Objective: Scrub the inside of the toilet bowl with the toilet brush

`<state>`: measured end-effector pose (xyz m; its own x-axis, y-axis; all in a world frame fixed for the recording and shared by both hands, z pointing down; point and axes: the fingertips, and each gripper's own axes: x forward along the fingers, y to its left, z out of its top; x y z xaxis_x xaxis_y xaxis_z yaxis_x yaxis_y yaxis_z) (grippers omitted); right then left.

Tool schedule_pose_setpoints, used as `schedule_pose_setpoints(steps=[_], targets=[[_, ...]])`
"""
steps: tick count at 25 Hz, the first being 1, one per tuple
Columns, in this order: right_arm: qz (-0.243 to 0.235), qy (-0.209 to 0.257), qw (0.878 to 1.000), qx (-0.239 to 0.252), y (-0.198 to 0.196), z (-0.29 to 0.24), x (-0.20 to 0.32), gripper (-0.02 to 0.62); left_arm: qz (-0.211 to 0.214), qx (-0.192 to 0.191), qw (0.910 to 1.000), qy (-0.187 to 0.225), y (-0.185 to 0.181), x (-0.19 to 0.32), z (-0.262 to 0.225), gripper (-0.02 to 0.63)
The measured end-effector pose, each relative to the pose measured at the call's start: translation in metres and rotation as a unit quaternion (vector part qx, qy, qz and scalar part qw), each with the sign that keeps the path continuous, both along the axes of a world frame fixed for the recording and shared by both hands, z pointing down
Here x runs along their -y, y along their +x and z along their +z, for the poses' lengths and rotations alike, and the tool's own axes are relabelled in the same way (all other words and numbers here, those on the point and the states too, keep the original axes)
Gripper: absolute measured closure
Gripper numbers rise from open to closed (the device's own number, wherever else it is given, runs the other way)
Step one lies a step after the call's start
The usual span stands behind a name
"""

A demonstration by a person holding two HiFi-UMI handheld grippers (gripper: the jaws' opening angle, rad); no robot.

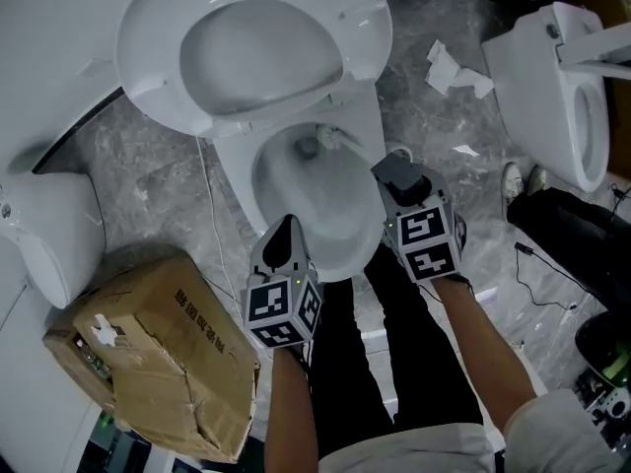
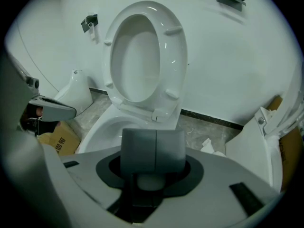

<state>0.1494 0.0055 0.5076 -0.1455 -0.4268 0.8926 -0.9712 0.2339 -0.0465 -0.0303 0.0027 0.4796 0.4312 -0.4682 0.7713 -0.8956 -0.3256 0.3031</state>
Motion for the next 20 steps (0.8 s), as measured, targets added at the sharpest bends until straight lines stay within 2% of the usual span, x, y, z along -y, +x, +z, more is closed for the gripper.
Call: schedule_pose_setpoints(steps=[20], targets=[[0.038,-0.016,0.999,-0.014,0.010,-0.004,-0.026,0.422,0.049,-0.012,0.9987,0.002,0.007,0.005,-0.002,0.584]])
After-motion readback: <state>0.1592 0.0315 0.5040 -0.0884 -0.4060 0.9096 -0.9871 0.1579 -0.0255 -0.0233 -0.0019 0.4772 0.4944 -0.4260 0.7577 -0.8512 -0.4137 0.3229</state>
